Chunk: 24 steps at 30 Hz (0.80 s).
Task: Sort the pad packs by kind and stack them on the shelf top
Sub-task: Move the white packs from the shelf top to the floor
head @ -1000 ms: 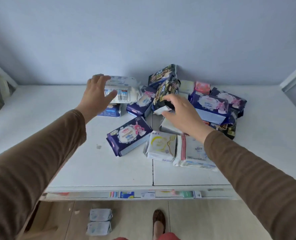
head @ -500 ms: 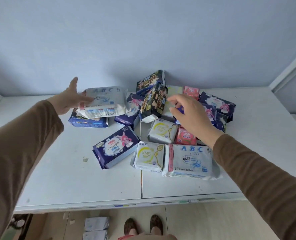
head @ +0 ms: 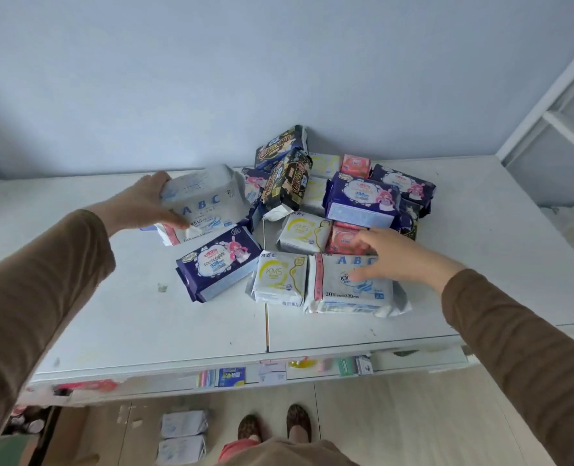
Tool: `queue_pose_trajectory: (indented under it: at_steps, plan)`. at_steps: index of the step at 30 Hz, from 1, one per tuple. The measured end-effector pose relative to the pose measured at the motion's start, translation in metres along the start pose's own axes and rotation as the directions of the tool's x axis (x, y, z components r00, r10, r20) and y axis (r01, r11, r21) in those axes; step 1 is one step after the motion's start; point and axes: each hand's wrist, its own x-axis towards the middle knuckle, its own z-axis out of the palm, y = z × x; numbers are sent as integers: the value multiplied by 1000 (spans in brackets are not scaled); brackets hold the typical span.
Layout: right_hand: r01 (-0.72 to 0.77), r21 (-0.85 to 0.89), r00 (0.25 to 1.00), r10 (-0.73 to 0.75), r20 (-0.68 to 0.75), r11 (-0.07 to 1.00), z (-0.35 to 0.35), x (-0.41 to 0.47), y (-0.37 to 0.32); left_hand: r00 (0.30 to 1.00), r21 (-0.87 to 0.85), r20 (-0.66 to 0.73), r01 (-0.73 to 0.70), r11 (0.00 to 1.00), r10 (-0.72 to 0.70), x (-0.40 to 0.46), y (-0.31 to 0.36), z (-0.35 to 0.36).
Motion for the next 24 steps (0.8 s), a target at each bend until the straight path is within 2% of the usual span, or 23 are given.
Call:
queue_pose_trajectory:
  at_steps: [2, 4, 7, 12, 16, 20, 22, 24]
  plan:
    - [-56, -69, 996, 60, 65, 996, 5, -8, 8, 998, -92, -48, -41, 995, 36, -12, 6, 5]
    - [-68, -50, 997, 70, 43, 996, 13, -15, 8, 994, -143, -83, -81, 986, 69, -24, 13, 8]
    - [-61, -77, 998, 58, -39, 995, 27, -32, -1, 985, -164, -126, -136, 977, 116, -44, 20, 13]
    - [-146, -334, 942, 29, -334, 931, 63, -73, -17, 979, -238, -147, -170, 956, 138, -85, 19, 25]
    - [-242, -301, 927, 128, -352, 923, 84, -94, -29, 976, -280, -136, -200, 939, 167, -128, 8, 39]
    - [-391, -403, 879, 206, -430, 828, 91, -107, -47, 979, -309, -101, -198, 930, 174, -171, -4, 52]
    - [-406, -312, 866, 253, -432, 859, 101, -116, -56, 979, -315, -100, -201, 928, 178, -192, -12, 58]
    - [-372, -73, 867, 318, -385, 925, 114, -129, -65, 980, -311, -108, -194, 931, 168, -214, -22, 67]
